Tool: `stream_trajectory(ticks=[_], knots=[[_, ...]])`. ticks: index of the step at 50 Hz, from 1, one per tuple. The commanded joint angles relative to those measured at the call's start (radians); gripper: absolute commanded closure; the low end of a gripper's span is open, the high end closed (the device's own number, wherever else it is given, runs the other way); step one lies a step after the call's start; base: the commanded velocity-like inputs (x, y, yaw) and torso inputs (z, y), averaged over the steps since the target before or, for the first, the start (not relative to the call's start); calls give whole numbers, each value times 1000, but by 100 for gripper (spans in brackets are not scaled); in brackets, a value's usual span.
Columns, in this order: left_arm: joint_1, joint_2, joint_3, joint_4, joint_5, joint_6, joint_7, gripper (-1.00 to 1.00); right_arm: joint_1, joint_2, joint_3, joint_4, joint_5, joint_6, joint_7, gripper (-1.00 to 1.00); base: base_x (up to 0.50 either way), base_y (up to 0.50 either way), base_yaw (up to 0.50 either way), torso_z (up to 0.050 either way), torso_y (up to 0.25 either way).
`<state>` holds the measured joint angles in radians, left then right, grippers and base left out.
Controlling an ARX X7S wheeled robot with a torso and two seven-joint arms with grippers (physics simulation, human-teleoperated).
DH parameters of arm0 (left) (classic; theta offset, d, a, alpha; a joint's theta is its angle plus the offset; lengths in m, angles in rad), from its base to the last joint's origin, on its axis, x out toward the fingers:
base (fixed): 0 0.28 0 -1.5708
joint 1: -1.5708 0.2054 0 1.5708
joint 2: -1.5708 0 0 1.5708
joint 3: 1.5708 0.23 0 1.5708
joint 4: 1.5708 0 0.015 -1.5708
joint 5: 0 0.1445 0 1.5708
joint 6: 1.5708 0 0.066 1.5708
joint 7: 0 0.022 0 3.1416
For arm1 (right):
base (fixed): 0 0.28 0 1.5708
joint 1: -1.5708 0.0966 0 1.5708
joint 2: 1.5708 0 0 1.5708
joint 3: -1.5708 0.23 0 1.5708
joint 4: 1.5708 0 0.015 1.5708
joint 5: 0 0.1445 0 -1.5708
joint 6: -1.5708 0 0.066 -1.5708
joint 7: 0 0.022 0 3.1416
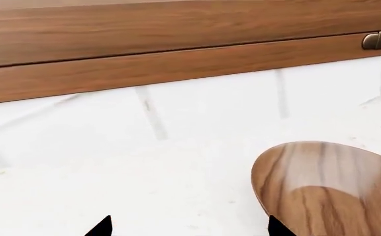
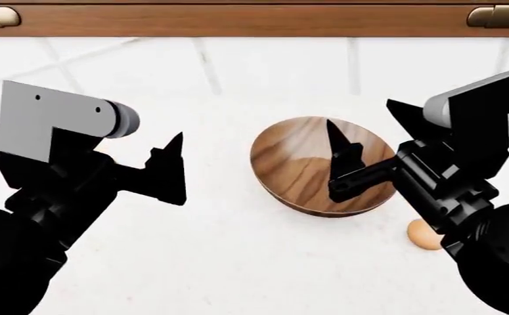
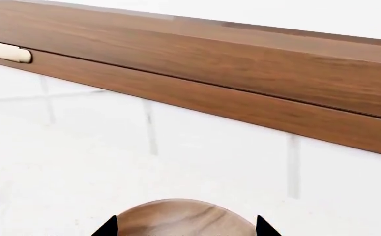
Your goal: Place the eggs and milk next to the bowl.
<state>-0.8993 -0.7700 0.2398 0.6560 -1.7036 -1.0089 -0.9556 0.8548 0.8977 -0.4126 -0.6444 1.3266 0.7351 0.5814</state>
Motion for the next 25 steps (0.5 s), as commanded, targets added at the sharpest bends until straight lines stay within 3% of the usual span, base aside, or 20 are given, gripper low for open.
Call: stream_trajectory(ticks=[1, 25], knots=[[27, -28, -9, -60, 65, 2, 24, -100, 5, -6, -10, 13, 0, 8, -3, -100, 0, 0, 0, 0, 0], [98, -46, 10, -152, 155, 15, 22, -100, -30, -30, -22, 71, -59, -36, -70, -100, 0, 0, 0, 0, 0]])
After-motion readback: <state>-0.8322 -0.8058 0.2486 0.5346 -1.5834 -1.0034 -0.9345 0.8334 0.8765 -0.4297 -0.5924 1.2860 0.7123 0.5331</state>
